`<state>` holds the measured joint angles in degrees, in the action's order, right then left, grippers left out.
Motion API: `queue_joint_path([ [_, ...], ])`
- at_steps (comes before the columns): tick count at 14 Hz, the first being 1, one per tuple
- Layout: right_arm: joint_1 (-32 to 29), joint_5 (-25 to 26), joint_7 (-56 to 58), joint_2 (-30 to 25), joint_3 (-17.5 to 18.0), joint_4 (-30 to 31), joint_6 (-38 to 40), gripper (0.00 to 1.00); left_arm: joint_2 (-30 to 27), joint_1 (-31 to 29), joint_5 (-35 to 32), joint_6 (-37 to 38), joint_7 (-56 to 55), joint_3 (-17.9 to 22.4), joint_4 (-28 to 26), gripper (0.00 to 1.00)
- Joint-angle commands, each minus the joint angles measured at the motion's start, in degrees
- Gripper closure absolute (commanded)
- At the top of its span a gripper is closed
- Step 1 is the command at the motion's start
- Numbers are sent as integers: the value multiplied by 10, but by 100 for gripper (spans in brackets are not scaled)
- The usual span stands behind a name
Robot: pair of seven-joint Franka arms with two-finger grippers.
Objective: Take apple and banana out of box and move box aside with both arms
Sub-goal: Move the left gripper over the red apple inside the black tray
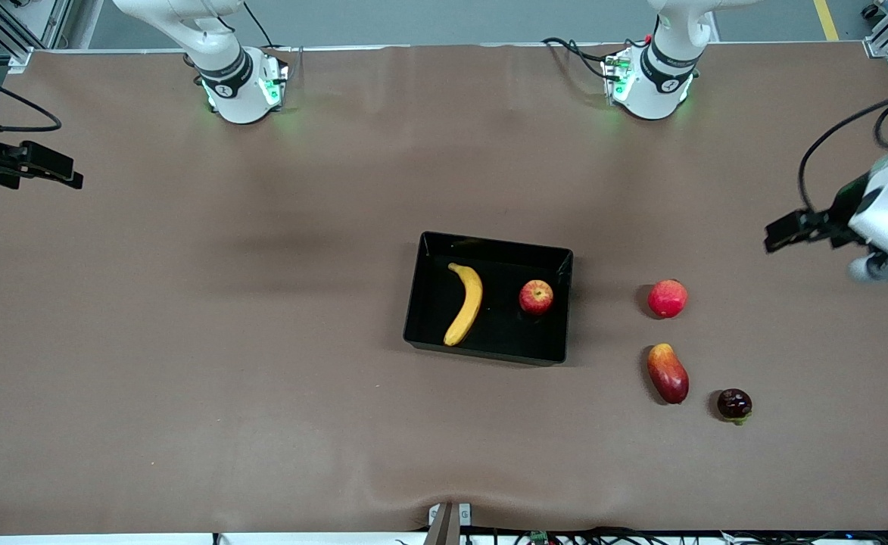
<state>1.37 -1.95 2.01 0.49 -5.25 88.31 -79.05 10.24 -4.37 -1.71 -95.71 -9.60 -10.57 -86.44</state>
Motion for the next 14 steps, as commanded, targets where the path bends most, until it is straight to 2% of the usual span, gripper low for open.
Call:
queue_joint_path([
  [1,0,5,8,-4,0,5,1,0,58,54,0,-41,-92,-1,21,0],
  [5,-1,4,8,-3,0,5,1,0,133,125,0,-129,-335,-3,8,0],
  [9,-1,4,8,-1,0,6,0,0,166,185,-1,-244,-511,-3,-60,0],
  [14,-1,4,8,0,0,6,0,0,223,242,-8,-248,-646,-2,-61,0],
])
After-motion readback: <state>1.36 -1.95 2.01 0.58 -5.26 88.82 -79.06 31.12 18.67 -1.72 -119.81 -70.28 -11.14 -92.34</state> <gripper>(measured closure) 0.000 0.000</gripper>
